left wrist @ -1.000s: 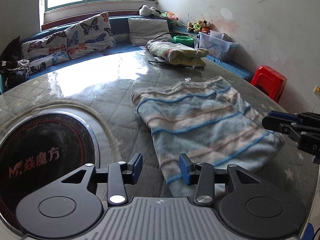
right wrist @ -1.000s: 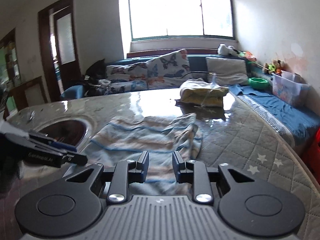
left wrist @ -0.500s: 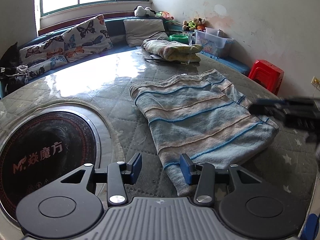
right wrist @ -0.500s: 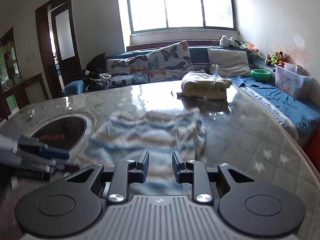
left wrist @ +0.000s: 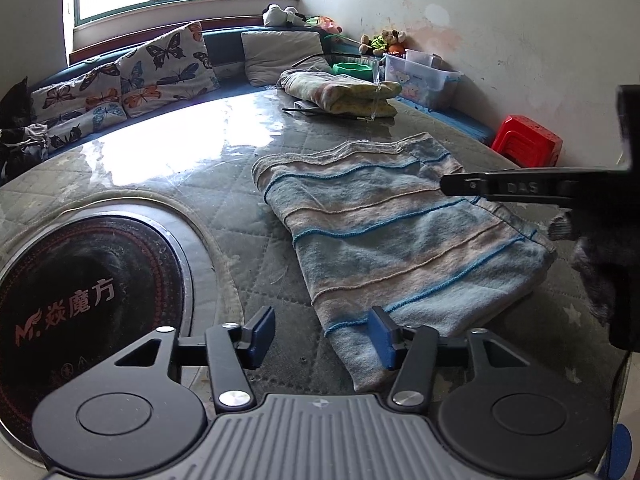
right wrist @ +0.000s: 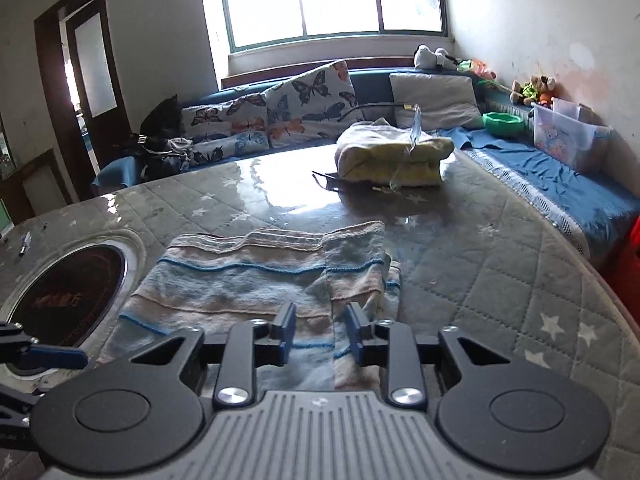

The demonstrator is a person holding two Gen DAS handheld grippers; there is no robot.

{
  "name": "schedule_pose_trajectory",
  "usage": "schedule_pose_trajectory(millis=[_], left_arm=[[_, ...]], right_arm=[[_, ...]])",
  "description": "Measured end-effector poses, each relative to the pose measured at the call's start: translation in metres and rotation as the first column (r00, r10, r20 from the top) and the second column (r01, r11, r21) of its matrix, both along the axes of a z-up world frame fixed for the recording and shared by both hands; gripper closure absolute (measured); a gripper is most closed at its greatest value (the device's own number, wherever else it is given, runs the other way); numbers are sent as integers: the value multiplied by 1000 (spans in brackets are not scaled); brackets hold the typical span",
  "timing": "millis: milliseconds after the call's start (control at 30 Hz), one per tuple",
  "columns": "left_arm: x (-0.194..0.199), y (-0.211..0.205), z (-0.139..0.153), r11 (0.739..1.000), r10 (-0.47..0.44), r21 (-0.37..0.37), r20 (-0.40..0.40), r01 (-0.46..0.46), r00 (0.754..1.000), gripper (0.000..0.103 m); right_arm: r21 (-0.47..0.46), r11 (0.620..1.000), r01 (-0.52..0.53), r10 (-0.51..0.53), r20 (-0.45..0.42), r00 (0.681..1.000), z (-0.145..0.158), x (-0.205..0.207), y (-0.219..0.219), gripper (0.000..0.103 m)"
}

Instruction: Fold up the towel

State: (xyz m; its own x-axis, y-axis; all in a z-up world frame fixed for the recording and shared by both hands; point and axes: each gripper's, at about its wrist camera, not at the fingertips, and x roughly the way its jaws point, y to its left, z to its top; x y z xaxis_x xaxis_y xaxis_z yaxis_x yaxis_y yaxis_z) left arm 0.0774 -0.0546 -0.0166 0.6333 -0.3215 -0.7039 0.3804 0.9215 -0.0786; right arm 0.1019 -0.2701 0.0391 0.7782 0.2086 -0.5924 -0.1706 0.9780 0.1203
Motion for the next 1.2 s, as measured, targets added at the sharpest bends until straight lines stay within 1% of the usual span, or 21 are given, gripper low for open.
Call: schedule_pose_trajectory(millis=[67,200,333,367,433,533,600,733,767,800,833,867,933,967,1033,1100,1167,1200], left_arm=[[-4,-1,1,1000,-1,0,4,1,1000,42],[-13,-2,3,1000,-4,0,12,4,1000,33],[-20,-2,2,1000,-7,2,13,7,1000,31],[-22,-2,1,1000,-8,4,10,8,1000,31],[-24,-2,0,1000,-9,6,7,9,1000,31],[-30,1,1,1000,-7,-2,10,7,1000,30],[-33,2,3,1000,-2,-10,16,2,1000,24],[-40,0,3,1000,-3,-15,23,3,1000,21],[-42,0,3,1000,-6,-17,24,6,1000,18],[-45,-1,3,1000,-9,-18,26,10,1000,15],[-47,-1,3,1000,-13,-18,27,13,1000,15],[-48,-2,3,1000,-16,-19,27,17,1000,15],[-52,-4,4,1000,-20,-21,29,20,999,13],[-54,-4,5,999,-23,-24,31,24,999,9],[-58,-5,7,999,-32,-28,42,33,999,6],[-62,-6,9,999,-37,-31,50,38,998,3],[-65,-7,11,999,-41,-33,57,43,998,2],[-66,-8,12,999,-42,-32,60,44,997,1]], right_arm=[[-11,1000,-8,8,11,1000,3,-11,3,63],[-29,999,-26,26,21,999,6,-32,10,53],[-54,998,-37,39,38,999,1,-55,18,52],[-63,997,-34,37,41,998,-1,-60,20,49],[-78,997,-25,28,34,999,-7,-64,19,49],[-94,995,-15,20,55,998,-7,-74,18,47],[-81,997,-6,11,67,998,-6,-81,19,37],[-103,995,3,4,69,998,-12,-90,22,36],[-110,994,7,1,74,997,-12,-92,24,35],[-112,994,12,-3,80,997,-11,-94,25,31],[-114,993,17,-8,86,996,-10,-96,27,27],[-111,994,19,-9,89,996,-10,-96,28,20],[-111,994,22,-11,95,995,-9,-98,30,20],[-114,993,24,-13,98,995,-9,-100,32,19],[-106,994,36,-25,103,994,-8,-103,31,16],[-97,994,49,-38,108,993,-7,-106,29,10],[-88,994,61,-51,111,993,-7,-110,27,7],[-88,994,66,-56,112,992,-7,-112,27,3]])
